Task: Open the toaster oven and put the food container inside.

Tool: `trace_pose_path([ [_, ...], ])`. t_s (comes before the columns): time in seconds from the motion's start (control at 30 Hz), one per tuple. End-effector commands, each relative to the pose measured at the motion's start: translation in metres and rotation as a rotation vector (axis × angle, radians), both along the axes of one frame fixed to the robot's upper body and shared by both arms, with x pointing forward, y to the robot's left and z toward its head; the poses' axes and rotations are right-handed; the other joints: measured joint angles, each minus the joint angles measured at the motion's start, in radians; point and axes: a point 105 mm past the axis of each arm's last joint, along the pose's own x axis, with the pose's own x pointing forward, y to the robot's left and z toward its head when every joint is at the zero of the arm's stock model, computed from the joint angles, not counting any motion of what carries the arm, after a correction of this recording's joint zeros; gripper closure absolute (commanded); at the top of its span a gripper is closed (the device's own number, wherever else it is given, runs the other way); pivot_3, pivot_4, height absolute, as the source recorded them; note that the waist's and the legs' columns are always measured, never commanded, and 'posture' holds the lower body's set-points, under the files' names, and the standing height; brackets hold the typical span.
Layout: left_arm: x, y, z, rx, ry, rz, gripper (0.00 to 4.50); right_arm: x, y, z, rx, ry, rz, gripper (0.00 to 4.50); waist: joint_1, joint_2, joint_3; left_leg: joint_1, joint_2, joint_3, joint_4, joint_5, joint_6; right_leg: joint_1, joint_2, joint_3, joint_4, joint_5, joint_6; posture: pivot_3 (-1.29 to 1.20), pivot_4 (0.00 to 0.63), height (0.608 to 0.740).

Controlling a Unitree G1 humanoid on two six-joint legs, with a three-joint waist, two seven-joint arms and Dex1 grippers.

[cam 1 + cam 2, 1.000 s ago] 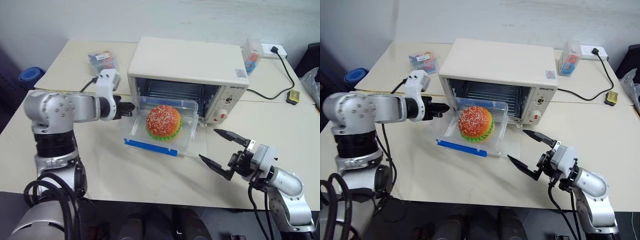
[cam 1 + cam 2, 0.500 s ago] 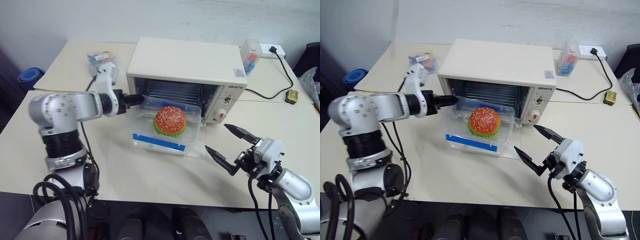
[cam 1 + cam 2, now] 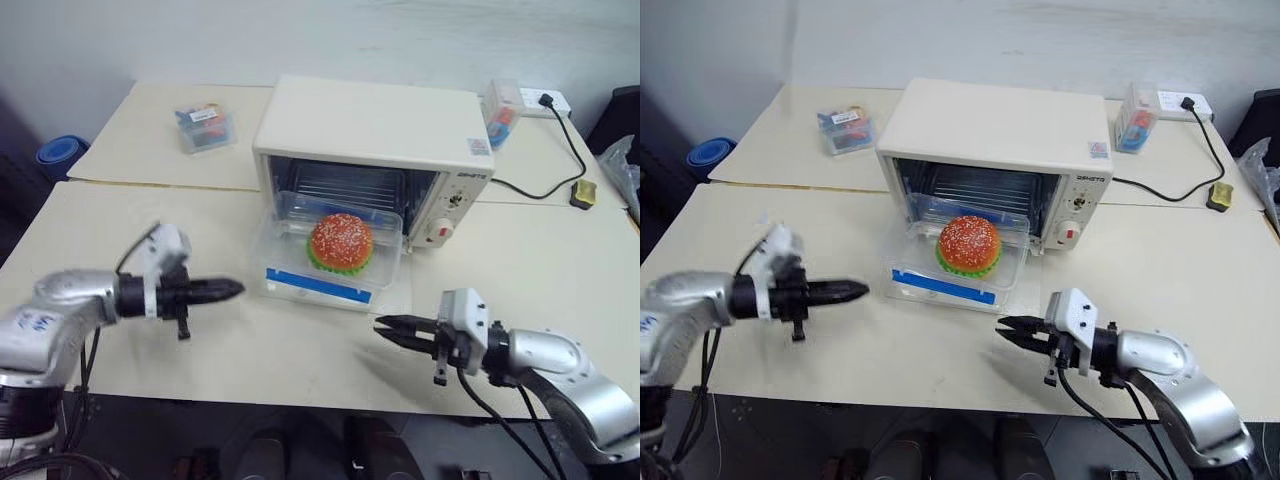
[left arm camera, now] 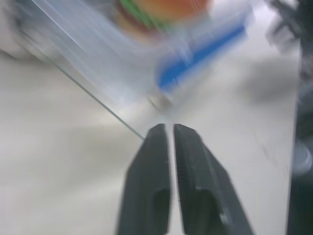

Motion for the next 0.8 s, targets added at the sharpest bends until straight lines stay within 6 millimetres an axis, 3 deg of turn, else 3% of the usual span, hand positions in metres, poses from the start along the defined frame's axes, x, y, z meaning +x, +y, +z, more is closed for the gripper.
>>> trace_pose_path([
  [0.03, 0.003, -0.025, 0.006, -0.045, -0.113, -0.033, 4.5, 0.008, 0.007, 0.007, 0.026, -0.053, -0.02, 4.45, 0.009, 0.0, 0.0, -0.002, 0.0, -0.001, 0.001, -0.001, 0.002, -0.001, 0.0, -0.001, 0.0, 0.0, 0.0, 0.0, 0.15, 0.74],
  [0.17, 0.026, -0.034, 0.001, -0.072, -0.183, 0.083, 4.5, 0.025, 0.009, 0.015, 0.067, -0.11, -0.085, 4.45, 0.007, 0.0, 0.0, -0.007, 0.0, -0.002, 0.005, -0.002, 0.003, -0.003, 0.0, -0.002, 0.0, 0.001, 0.002, 0.0, 0.15, 0.74],
  [0.37, 0.062, -0.031, 0.01, -0.157, -0.264, 0.288, 4.5, 0.053, 0.009, 0.027, 0.096, -0.191, -0.186, 4.45, 0.003, 0.0, 0.0, -0.009, -0.001, -0.002, 0.008, -0.002, 0.003, -0.005, 0.001, -0.002, 0.003, 0.002, 0.003, 0.0, 0.15, 0.74],
  [0.57, 0.088, -0.047, 0.015, -0.267, -0.277, 0.381, 4.5, 0.091, 0.006, 0.039, 0.115, -0.292, -0.322, 4.45, 0.005, 0.0, 0.0, -0.01, -0.001, -0.002, 0.011, -0.002, 0.003, -0.006, 0.001, -0.003, 0.005, 0.002, 0.003, 0.0, 0.15, 0.74],
  [0.8, 0.111, -0.066, 0.027, -0.348, -0.318, 0.442, 4.5, 0.114, 0.018, 0.039, 0.138, -0.318, -0.356, 4.45, 0.005, 0.0, 0.0, -0.014, -0.001, -0.001, 0.011, 0.001, -0.002, -0.009, 0.002, -0.003, 0.008, 0.002, 0.004, 0.0, 0.15, 0.74],
])
